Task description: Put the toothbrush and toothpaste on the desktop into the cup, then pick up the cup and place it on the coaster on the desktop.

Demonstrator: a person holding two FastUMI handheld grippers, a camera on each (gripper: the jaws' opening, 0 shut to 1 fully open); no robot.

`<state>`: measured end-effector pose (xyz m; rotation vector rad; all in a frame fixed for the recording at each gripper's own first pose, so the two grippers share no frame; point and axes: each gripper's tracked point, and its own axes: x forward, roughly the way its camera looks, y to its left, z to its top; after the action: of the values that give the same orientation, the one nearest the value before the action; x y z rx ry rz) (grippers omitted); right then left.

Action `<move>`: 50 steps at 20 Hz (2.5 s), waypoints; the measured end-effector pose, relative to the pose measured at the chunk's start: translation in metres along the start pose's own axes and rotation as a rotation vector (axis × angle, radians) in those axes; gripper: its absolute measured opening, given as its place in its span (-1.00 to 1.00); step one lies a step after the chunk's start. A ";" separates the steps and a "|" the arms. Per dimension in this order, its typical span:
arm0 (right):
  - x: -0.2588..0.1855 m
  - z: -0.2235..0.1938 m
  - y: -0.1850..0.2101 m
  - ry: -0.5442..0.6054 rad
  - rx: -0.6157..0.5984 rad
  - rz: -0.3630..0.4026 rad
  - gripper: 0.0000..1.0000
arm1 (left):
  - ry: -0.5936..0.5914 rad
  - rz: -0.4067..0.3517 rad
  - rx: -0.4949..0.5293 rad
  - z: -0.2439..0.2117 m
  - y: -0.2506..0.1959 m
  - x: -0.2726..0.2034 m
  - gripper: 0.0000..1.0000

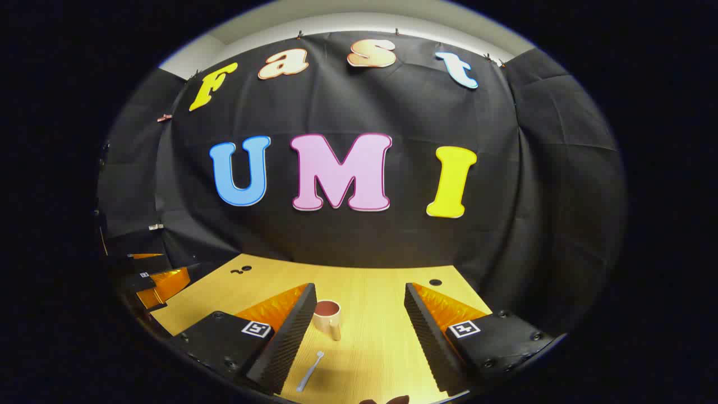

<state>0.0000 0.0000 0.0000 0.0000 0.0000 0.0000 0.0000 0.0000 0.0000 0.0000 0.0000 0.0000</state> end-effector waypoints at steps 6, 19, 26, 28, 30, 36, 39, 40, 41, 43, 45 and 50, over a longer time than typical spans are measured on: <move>0.004 -0.014 0.006 0.043 0.012 0.004 0.95 | 0.113 -0.028 0.025 -0.041 -0.013 0.008 0.92; 0.011 -0.057 -0.007 0.158 0.047 -0.013 0.94 | 0.260 -0.087 0.013 -0.086 -0.042 0.026 0.91; 0.006 -0.072 -0.020 0.210 0.049 -0.035 0.94 | 0.441 -0.100 0.037 -0.161 -0.056 0.043 0.92; 0.002 -0.074 -0.026 0.217 0.041 -0.046 0.95 | 0.506 -0.086 0.043 -0.189 -0.057 0.049 0.92; -0.002 -0.076 -0.033 0.223 0.032 -0.061 0.95 | 0.561 -0.058 0.042 -0.212 -0.057 0.056 0.92; -0.016 -0.080 -0.057 0.239 0.019 -0.110 0.94 | 0.682 -0.015 0.088 -0.266 -0.060 0.074 0.84; -0.020 -0.082 -0.066 0.248 0.018 -0.126 0.94 | 0.738 -0.007 0.087 -0.285 -0.065 0.080 0.82; -0.021 -0.083 -0.068 0.254 0.017 -0.129 0.94 | 0.756 -0.007 0.086 -0.291 -0.066 0.080 0.80; -0.023 -0.086 -0.069 0.259 0.016 -0.130 0.94 | 0.774 -0.001 0.089 -0.295 -0.065 0.081 0.80; -0.022 -0.089 -0.070 0.272 0.016 -0.127 0.95 | 0.809 0.002 0.094 -0.304 -0.065 0.080 0.78; -0.020 -0.096 -0.066 0.290 0.019 -0.112 0.94 | 0.803 0.001 0.093 -0.306 -0.066 0.083 0.70; -0.014 -0.111 -0.049 0.338 0.026 -0.065 0.95 | 0.846 -0.036 0.058 -0.310 -0.075 0.082 0.62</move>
<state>-0.0136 -0.0489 -0.1106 0.0257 0.3382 -0.0653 0.0822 -0.0748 -0.3104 0.0583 0.8459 -0.0359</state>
